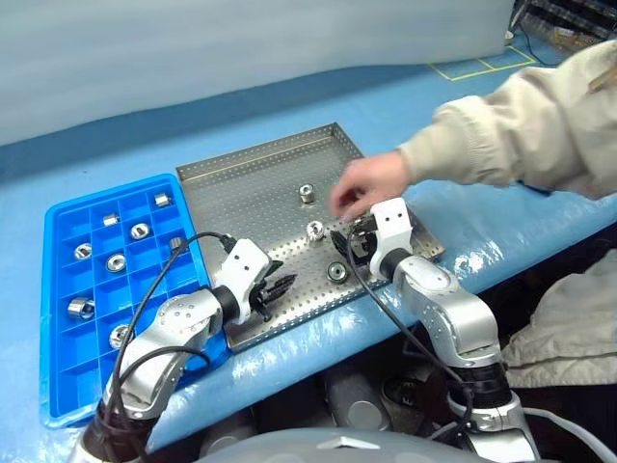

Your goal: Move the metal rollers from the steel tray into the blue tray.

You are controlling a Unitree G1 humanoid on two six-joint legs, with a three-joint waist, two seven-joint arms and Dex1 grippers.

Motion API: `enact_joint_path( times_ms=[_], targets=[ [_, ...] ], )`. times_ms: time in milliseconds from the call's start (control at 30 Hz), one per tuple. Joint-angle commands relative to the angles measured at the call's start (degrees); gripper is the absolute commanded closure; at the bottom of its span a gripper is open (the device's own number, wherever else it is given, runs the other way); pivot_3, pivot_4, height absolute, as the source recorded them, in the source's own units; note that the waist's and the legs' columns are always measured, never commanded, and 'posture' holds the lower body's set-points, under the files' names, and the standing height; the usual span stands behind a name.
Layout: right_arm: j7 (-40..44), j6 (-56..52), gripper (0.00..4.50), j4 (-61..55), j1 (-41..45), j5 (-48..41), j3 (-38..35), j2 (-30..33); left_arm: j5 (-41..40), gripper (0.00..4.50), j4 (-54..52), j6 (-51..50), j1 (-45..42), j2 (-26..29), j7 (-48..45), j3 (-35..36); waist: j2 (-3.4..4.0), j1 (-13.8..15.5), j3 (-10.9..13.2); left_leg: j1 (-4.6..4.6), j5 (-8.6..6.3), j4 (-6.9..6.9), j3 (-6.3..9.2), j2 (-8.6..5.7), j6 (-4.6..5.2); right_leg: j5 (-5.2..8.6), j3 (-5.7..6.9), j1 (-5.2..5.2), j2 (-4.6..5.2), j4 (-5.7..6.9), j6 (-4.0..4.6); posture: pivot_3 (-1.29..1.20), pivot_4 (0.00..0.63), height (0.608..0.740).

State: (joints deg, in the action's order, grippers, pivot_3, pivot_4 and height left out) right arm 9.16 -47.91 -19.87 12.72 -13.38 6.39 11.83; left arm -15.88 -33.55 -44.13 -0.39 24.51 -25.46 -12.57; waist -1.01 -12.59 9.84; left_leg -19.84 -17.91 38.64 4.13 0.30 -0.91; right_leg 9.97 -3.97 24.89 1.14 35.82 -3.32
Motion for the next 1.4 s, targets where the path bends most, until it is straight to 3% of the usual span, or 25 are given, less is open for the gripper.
enact_joint_path(
  times_ms=[33, 133, 167, 1400],
  targets=[
    [0.9, 1.6, 0.0, -0.6, 1.2, 0.4, 0.2, -0.2, 0.8, 1.18, -2.2, 0.4, 0.8, 0.3, 0.9, -0.4, 0.0, 0.2, 0.0, 0.0, 0.0, 0.0, -0.01, 0.0, 0.0, 0.0, 0.0, 0.01, 0.0, 0.0, 0.0, -0.19, 0.15, 0.74],
    [1.5, 1.7, 0.0, -0.3, 1.3, 0.5, 0.2, -0.3, 1.1, 0.18, -2.6, 0.3, 1.4, 0.6, 1.4, -0.4, 0.01, 0.4, 0.0, -0.03, 0.0, -0.02, -0.02, 0.0, 0.0, 0.0, -0.03, 0.07, 0.0, 0.0, 0.0, -0.18, 0.15, 0.74],
    [1.6, 1.7, 0.0, -0.1, 1.3, 0.6, 0.3, -0.3, 1.2, 0.06, -2.7, 0.2, 1.6, 0.8, 1.5, -0.3, 0.01, 0.5, 0.0, -0.04, 0.0, -0.02, -0.02, 0.0, 0.0, 0.0, -0.03, 0.08, 0.0, 0.01, 0.0, -0.18, 0.15, 0.74],
    [3.8, 2.0, 0.0, 0.6, 1.6, 1.6, 0.6, -1.2, 1.6, 0.06, -1.7, 1.0, 2.1, 1.8, 1.0, 0.3, 0.01, 2.2, 0.0, -0.08, 0.0, -0.04, -0.07, 0.0, 0.0, -0.01, -0.05, 0.18, 0.0, 0.05, -0.02, -0.17, 0.15, 0.74]
  ],
)
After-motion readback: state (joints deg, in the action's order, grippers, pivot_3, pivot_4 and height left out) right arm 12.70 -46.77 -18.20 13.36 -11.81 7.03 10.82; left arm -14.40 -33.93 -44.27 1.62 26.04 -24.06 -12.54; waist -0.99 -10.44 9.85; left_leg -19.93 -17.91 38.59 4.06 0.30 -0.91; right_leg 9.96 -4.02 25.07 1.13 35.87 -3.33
